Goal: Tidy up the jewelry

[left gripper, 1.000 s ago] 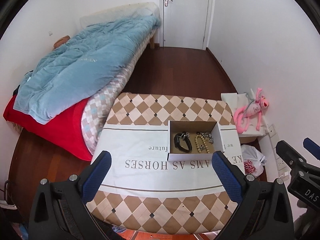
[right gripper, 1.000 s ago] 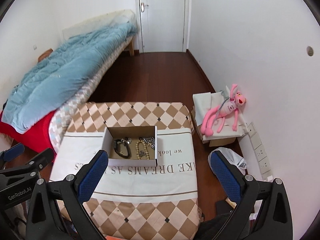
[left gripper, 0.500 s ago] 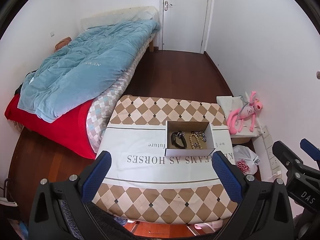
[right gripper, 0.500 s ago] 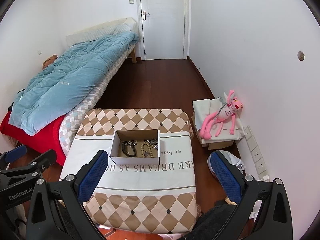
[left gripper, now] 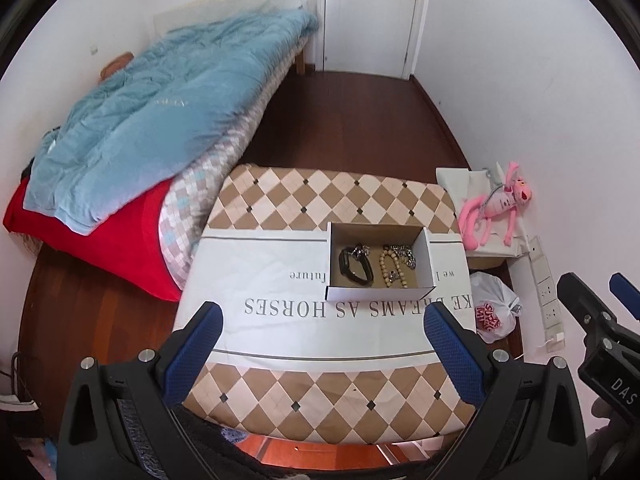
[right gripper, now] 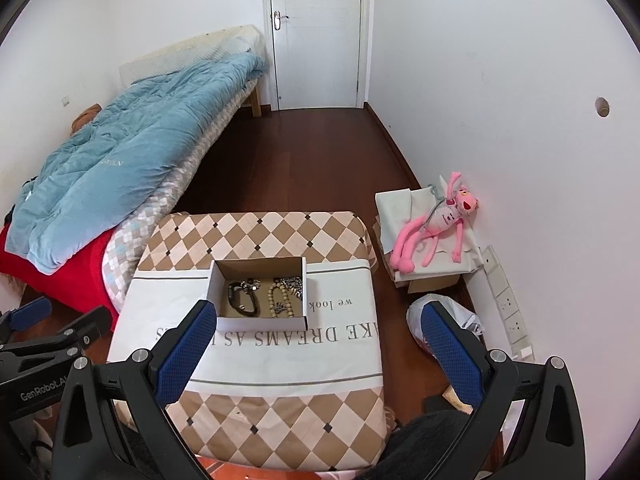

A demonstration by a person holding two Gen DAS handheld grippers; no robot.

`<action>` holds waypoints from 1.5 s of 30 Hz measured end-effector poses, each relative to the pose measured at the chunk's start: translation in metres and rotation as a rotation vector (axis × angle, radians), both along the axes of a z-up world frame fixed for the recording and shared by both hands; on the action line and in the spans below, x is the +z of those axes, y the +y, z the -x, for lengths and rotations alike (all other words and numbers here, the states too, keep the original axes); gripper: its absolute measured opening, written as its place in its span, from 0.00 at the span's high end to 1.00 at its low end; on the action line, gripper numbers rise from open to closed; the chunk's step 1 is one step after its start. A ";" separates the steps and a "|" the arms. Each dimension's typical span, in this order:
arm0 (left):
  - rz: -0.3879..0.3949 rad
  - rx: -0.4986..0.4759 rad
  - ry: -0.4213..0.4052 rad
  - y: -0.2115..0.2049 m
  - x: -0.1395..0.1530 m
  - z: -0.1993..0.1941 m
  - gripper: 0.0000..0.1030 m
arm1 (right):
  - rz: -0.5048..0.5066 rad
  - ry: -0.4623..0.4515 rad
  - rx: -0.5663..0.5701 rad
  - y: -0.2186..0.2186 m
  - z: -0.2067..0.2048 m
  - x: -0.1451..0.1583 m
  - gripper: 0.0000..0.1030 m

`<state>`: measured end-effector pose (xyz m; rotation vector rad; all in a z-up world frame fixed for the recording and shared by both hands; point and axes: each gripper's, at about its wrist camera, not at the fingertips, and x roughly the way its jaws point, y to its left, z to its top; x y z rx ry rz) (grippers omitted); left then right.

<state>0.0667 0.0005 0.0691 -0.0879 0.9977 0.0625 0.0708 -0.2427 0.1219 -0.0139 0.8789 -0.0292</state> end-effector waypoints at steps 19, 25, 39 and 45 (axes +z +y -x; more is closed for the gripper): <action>-0.022 -0.001 0.113 0.001 -0.043 -0.058 0.00 | 0.025 0.172 0.007 0.001 -0.067 -0.061 0.00; -0.010 -0.007 0.117 0.001 -0.047 -0.058 0.00 | 0.025 0.186 0.011 0.001 -0.070 -0.063 0.00; -0.023 0.012 0.111 0.006 -0.049 -0.054 0.00 | 0.032 0.191 0.018 0.005 -0.069 -0.064 0.00; -0.023 0.020 0.112 0.010 -0.051 -0.051 0.00 | 0.032 0.192 0.023 0.009 -0.067 -0.065 0.00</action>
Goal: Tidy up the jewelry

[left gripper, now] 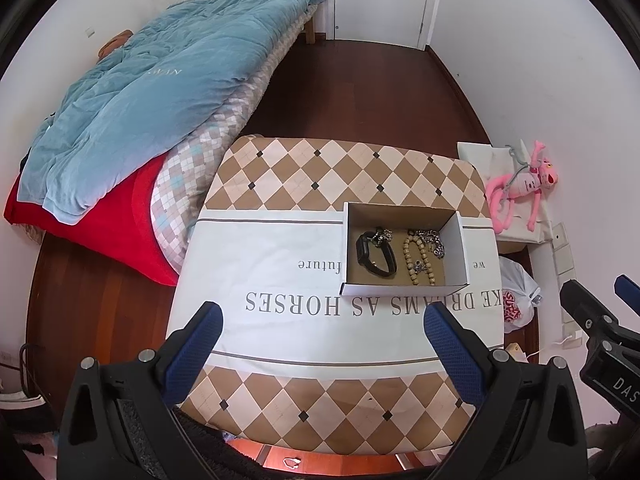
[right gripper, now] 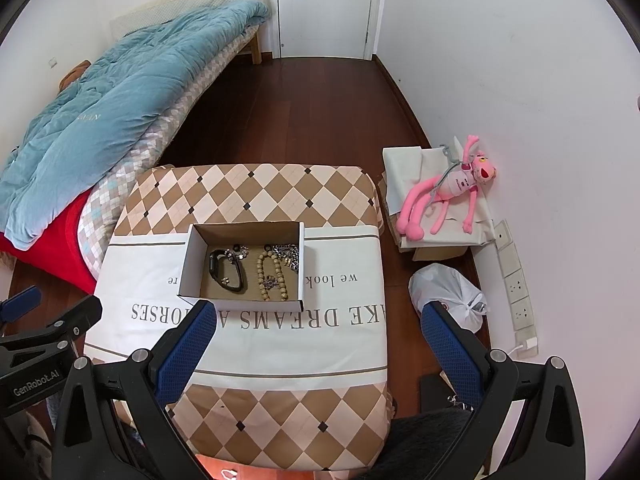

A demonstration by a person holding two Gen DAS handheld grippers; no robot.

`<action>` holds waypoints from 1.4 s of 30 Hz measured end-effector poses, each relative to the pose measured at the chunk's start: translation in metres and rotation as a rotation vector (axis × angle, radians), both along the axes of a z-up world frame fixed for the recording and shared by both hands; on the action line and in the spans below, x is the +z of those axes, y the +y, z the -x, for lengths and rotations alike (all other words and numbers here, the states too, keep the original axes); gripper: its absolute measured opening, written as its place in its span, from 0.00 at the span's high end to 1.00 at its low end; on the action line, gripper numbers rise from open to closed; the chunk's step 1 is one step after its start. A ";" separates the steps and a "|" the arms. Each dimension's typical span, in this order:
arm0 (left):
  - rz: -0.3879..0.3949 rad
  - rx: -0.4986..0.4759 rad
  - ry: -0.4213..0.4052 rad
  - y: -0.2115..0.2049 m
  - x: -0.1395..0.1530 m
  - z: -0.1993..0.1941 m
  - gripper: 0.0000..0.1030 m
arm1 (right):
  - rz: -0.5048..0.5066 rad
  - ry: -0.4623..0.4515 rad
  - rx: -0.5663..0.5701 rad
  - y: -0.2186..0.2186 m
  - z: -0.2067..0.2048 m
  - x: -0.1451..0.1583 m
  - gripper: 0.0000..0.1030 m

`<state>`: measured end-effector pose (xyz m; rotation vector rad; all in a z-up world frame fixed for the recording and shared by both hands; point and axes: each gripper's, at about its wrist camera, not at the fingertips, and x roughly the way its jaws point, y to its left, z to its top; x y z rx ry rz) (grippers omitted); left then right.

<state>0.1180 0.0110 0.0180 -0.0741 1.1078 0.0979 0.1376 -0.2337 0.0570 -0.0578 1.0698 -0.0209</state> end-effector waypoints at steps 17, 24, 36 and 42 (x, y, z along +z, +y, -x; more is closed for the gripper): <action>-0.013 -0.006 -0.029 0.002 0.004 0.001 0.00 | -0.011 0.002 -0.006 0.002 0.001 -0.004 0.00; -0.011 -0.008 -0.028 0.001 0.005 0.000 0.00 | -0.011 0.000 -0.006 0.004 0.002 -0.005 0.00; -0.005 -0.023 -0.031 0.000 0.008 0.001 0.00 | -0.007 0.004 -0.002 0.004 0.002 -0.005 0.00; -0.004 -0.023 -0.032 -0.001 0.008 0.001 0.00 | -0.002 0.002 -0.004 0.004 0.002 -0.005 0.00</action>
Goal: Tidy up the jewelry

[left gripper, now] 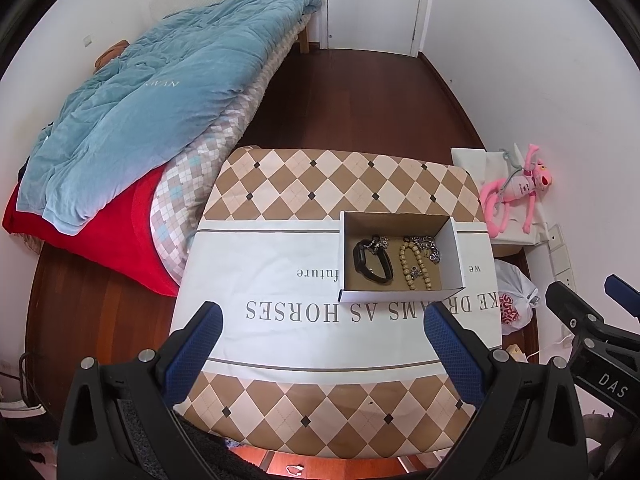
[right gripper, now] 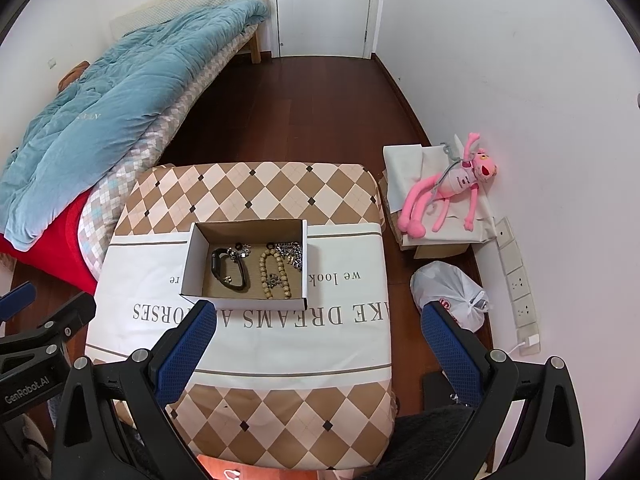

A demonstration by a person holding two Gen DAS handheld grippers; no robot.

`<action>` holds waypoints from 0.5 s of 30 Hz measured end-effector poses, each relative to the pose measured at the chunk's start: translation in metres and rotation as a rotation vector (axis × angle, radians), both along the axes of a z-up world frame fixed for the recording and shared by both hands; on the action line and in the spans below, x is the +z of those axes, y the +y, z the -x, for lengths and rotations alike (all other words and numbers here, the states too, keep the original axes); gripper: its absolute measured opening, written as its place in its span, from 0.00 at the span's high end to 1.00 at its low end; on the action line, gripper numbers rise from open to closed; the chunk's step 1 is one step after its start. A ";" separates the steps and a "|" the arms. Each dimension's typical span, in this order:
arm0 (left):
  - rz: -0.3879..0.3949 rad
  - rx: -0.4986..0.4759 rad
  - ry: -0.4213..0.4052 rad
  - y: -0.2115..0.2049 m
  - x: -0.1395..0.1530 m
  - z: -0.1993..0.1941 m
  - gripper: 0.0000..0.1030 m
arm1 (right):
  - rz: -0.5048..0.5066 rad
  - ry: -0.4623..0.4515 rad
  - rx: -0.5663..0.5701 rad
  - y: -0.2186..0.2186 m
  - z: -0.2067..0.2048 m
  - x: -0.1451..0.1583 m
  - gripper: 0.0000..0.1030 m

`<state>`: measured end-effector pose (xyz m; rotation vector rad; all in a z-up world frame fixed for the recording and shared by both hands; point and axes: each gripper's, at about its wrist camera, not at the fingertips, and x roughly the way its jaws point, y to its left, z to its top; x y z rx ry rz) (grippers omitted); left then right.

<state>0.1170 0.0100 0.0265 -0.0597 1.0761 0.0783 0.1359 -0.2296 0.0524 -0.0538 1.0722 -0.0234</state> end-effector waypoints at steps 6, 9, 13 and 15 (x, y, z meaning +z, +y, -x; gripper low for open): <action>-0.001 -0.003 -0.002 0.001 0.000 0.000 0.00 | -0.002 0.001 0.000 0.000 0.000 0.000 0.00; 0.000 -0.001 -0.003 0.001 0.000 0.000 0.00 | -0.002 0.002 0.002 0.000 0.000 0.000 0.00; -0.002 -0.003 -0.006 0.004 0.001 0.002 0.00 | 0.000 0.003 0.006 0.000 0.001 0.001 0.00; -0.001 -0.003 -0.008 0.004 0.001 0.002 0.00 | 0.002 0.002 0.008 -0.001 0.001 0.002 0.00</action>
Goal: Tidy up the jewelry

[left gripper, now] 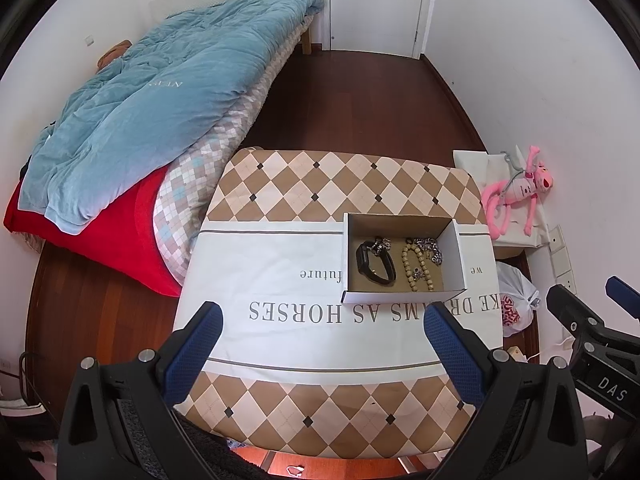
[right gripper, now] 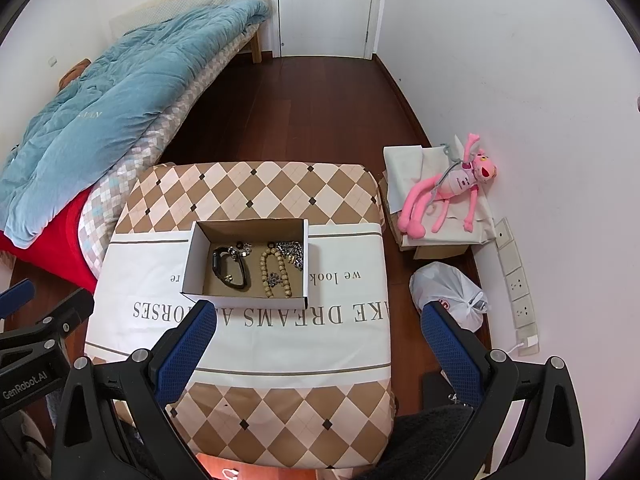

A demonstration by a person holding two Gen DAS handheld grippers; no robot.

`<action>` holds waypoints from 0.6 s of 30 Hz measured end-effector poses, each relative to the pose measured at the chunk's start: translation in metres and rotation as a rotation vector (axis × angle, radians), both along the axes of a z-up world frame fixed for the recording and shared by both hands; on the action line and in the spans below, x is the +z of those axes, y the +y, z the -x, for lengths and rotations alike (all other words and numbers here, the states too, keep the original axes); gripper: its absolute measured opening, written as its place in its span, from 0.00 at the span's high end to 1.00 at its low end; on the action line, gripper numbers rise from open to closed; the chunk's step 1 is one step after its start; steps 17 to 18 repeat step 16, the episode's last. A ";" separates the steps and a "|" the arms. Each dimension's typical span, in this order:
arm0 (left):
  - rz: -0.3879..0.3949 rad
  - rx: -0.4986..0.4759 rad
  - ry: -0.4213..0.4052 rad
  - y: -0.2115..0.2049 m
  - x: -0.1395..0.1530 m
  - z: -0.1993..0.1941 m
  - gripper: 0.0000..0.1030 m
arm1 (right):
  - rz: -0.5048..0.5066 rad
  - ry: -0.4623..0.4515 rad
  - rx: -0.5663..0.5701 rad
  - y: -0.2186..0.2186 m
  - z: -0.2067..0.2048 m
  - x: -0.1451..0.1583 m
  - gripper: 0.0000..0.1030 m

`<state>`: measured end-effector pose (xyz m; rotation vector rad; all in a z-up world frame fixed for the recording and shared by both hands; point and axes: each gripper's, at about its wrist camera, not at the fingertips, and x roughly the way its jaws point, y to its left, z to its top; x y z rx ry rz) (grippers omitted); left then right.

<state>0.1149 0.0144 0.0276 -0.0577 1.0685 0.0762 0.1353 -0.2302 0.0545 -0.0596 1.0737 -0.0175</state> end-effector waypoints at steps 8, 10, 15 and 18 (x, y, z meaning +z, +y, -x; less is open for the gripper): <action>-0.001 -0.001 0.001 0.000 0.000 0.000 0.00 | 0.001 -0.002 0.001 0.000 0.000 0.002 0.00; 0.000 -0.001 0.000 0.000 0.000 0.001 0.00 | 0.003 -0.004 0.003 0.001 0.000 0.002 0.00; 0.007 -0.004 -0.011 0.002 0.003 0.003 0.00 | 0.003 -0.003 0.002 0.001 0.000 0.003 0.00; 0.009 -0.007 -0.011 0.002 0.004 0.003 0.00 | 0.003 -0.003 0.002 0.001 0.000 0.003 0.00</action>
